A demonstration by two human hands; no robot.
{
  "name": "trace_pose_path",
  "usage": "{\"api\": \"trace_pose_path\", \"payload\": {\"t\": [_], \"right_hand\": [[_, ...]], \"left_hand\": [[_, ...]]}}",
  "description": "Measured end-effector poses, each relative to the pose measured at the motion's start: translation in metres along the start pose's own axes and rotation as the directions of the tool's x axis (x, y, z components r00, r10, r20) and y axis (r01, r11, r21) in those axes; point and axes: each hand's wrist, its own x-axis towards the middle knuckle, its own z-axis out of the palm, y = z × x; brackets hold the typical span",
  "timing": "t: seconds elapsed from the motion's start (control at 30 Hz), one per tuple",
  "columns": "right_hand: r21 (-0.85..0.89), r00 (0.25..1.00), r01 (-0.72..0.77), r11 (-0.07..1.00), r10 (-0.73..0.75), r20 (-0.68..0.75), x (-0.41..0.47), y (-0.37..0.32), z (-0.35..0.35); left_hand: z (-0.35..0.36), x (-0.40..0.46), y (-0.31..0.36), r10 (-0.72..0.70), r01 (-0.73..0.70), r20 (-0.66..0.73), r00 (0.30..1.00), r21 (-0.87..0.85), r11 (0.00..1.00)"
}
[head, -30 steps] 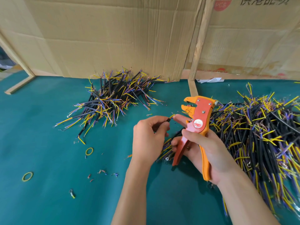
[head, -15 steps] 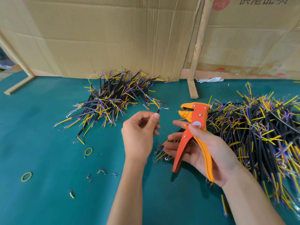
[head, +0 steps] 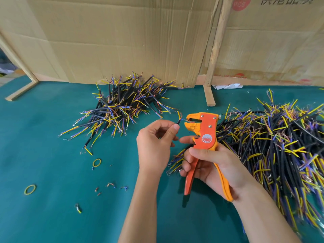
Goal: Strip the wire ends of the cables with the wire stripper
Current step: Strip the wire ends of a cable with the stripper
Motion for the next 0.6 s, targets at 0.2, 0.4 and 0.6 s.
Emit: {"api": "trace_pose_path", "payload": {"t": [0.2, 0.4, 0.6], "right_hand": [[0.004, 0.999, 0.019, 1.000, -0.019, -0.025, 0.001, 0.002, 0.004], [0.008, 0.996, 0.057, 0.998, -0.057, -0.064, 0.001, 0.004, 0.010], [0.011, 0.997, 0.038, 0.999, -0.038, -0.070, 0.002, 0.005, 0.013]], "left_hand": [[0.002, -0.002, 0.000, 0.002, -0.001, 0.029, 1.000, -0.002, 1.000], [0.002, -0.002, 0.003, 0.011, -0.010, 0.043, 0.999, -0.023, 1.000], [0.000, -0.002, 0.003, -0.003, 0.005, 0.049, 0.999, -0.036, 0.999]]}}
